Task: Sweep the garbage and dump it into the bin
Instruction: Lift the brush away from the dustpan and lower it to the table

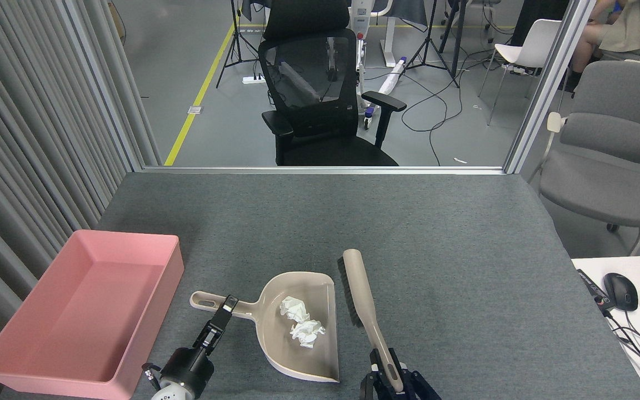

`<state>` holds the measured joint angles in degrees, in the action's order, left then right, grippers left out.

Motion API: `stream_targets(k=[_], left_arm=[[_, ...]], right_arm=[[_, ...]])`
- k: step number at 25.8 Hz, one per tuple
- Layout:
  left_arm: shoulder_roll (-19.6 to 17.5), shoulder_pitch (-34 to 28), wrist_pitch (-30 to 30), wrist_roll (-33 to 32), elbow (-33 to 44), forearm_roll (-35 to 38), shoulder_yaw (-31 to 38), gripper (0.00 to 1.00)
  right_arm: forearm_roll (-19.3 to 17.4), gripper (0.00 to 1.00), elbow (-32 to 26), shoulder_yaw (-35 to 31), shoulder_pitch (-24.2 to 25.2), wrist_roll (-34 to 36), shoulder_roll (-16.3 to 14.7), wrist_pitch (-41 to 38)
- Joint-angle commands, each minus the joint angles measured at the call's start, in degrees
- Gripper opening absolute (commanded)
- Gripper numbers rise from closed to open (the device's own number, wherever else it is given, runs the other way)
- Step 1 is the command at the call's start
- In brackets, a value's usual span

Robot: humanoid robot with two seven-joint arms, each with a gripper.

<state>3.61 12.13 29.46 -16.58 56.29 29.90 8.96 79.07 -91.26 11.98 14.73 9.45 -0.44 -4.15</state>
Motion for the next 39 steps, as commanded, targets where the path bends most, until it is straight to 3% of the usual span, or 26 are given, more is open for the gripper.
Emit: stream_targets(k=[1,14,27,32,34,35,37,38,39], left_arm=[[0.2,0.0,-0.4,0.0,-0.2,-0.2,0.1,0.25],[0.3,0.0,-1.4,-0.5,-0.1,-2.1,0.2,0.25],[0.3,0.0,-2.7,-0.4,-0.1,-4.9,0.2,0.25],[0.3,0.0,-2.9,-0.7,-0.1,-6.4,0.3,0.25],[0.3,0.0,-3.4,-0.7,-0.1,-6.6,0.4,0.25],[0.3,0.0,-3.4,-0.7,-0.1,-6.8,0.4,0.25],[0.3,0.0,-3.5,-0.8,0.0,-7.6,0.4,0.25],[0.3,0.0,-3.7,-0.8,0.0,-7.8,0.4,0.25],[0.3,0.0,-3.7,-0.8,0.0,-7.8,0.4,0.25]], right_arm=[[-0.1,0.00,-0.1,-2.4,0.8,-0.1,-1.1,-1.4],[0.4,0.00,4.1,0.8,-0.1,-0.5,-0.1,-0.9],[0.3,0.00,2.9,-7.6,0.1,-0.5,-5.4,1.8],[0.3,0.00,2.8,-7.9,0.1,-0.5,-7.6,1.7],[0.3,0.14,2.8,-8.3,0.1,-0.7,-7.7,1.9],[0.3,0.32,2.8,-8.6,0.0,-0.9,-7.7,2.0],[0.0,0.92,3.1,-10.2,-0.5,-3.2,-7.6,2.1],[0.0,0.99,3.1,-11.2,-0.6,-3.6,-7.5,2.0],[0.0,0.99,3.0,-11.5,-0.6,-3.6,-7.5,1.9]])
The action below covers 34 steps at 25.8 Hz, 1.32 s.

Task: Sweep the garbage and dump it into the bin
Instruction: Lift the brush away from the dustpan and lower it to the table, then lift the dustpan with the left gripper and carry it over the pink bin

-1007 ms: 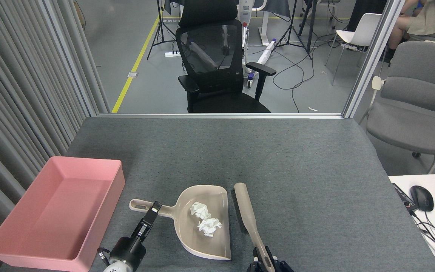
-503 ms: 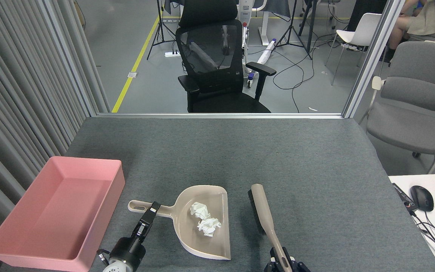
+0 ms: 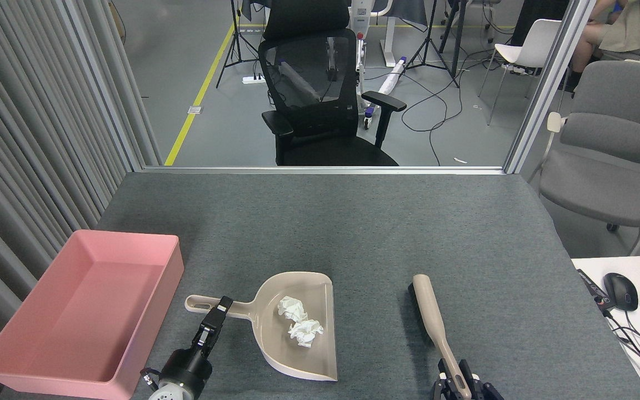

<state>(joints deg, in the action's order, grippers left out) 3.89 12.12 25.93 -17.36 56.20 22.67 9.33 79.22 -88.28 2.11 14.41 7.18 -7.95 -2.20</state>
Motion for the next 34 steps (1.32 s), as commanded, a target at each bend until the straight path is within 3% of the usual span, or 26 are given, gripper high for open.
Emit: stream_targets(k=[1,6,18,34], left_arm=[[0.1,0.0,-0.4,0.0,0.0,-0.8,0.0,0.25],[0.0,0.0,-1.7,-0.1,0.4,-4.8,-0.1,0.25],[0.0,0.0,-6.9,-1.9,5.0,-6.5,-0.4,0.25],[-0.9,-0.8,-18.9,-2.2,18.0,-13.4,-0.6,0.25]], right_arm=[[-0.1,0.99,0.0,-1.8,-0.3,-1.4,0.0,-0.2],[-0.1,0.99,-0.1,-2.0,-0.5,-1.6,-0.1,-0.4],[-0.3,0.99,-2.9,-2.4,-1.1,-1.8,-1.7,-0.4],[-0.3,0.99,-2.8,-2.2,-1.5,-2.1,-2.4,-0.6]])
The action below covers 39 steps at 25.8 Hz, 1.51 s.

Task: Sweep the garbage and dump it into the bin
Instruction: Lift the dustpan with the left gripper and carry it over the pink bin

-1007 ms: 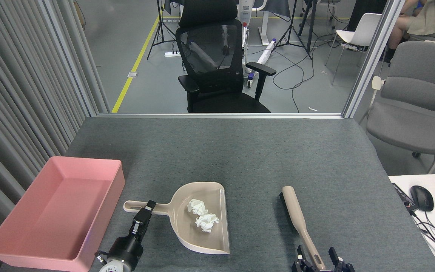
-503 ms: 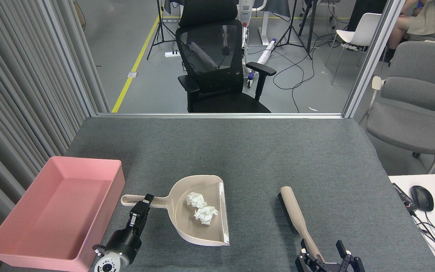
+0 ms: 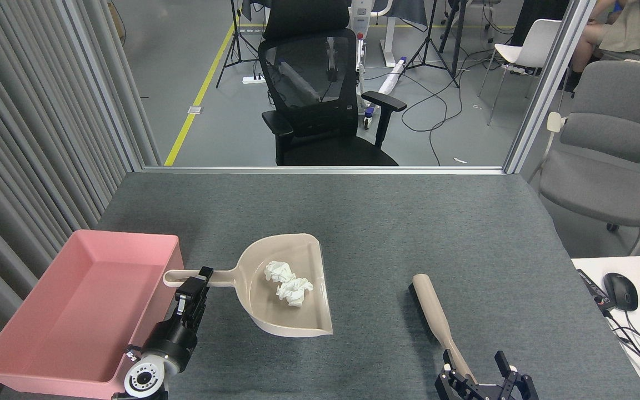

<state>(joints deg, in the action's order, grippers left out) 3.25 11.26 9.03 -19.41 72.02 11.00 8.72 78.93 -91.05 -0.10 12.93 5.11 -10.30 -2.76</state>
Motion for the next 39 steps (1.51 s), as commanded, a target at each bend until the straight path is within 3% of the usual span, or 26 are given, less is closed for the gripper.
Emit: stream_targets(k=[1,8,15,20,39], left_arm=[[-0.3,0.2,-2.4,-0.4,2.8,-2.5,0.0,0.25],[-4.2,1.5,-9.6,-1.1,10.6,-5.5,0.1,0.25],[-15.8,3.5,-10.4,-1.1,7.5,-14.6,0.3,0.25],[-22.3,3.5,-9.6,-1.1,4.8,-19.6,0.7,0.25],[-36.9,2.5,1.9,-1.1,-11.5,-24.7,4.5,0.25]], right_arm=[[0.0,0.99,0.0,0.0,0.0,0.0,-0.1,-0.1],[0.0,0.99,0.0,0.0,-0.8,-0.2,0.2,0.0],[0.0,0.99,0.1,0.0,-2.0,-2.2,0.1,0.0],[0.0,0.99,0.1,0.0,-3.8,-2.2,0.3,0.0],[0.1,0.99,0.4,0.9,-7.7,-3.1,0.9,0.0]])
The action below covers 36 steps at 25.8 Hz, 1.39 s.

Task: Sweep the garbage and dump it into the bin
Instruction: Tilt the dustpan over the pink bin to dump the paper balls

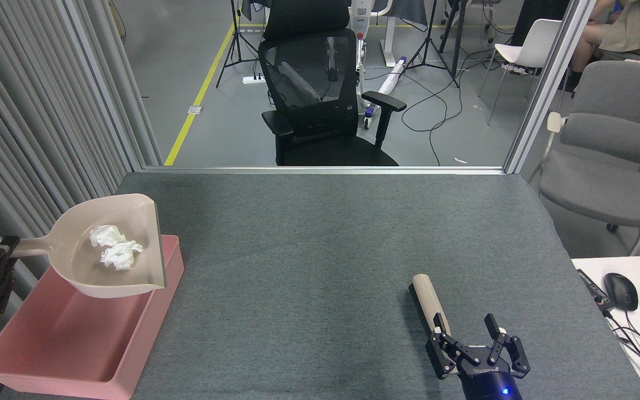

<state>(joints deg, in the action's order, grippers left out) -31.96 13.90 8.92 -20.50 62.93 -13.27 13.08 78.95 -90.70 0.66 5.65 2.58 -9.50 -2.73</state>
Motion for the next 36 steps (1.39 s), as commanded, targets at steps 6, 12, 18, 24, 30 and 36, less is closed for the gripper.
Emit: stream_targets(k=[6,12,18,24,30,36], left_arm=[[-3.6,-0.3,6.2,-0.2,-7.4,-0.5,0.4,0.25],[-5.0,-0.3,11.7,-0.4,-13.6,-0.4,0.4,0.25],[-8.0,0.1,13.8,-0.8,-17.3,-0.4,0.5,0.25],[-9.1,0.4,17.4,-0.7,-19.7,0.4,0.4,0.26],[-9.9,0.7,21.8,-0.6,-20.3,6.7,0.5,0.26],[-9.6,2.3,25.6,-0.2,-19.8,15.2,0.5,0.26]], right_arm=[[0.1,0.99,0.1,0.9,-1.0,-0.8,1.7,0.0],[0.1,0.99,0.1,0.9,-1.2,-0.8,1.7,0.0],[0.1,0.99,0.1,1.2,-2.8,-0.9,1.6,0.0],[0.1,0.99,0.2,1.9,-2.9,-0.8,1.6,0.0],[0.1,0.99,0.2,1.9,-2.9,-0.9,1.6,0.0],[0.1,0.99,0.1,1.9,-2.8,-0.8,1.7,0.0]])
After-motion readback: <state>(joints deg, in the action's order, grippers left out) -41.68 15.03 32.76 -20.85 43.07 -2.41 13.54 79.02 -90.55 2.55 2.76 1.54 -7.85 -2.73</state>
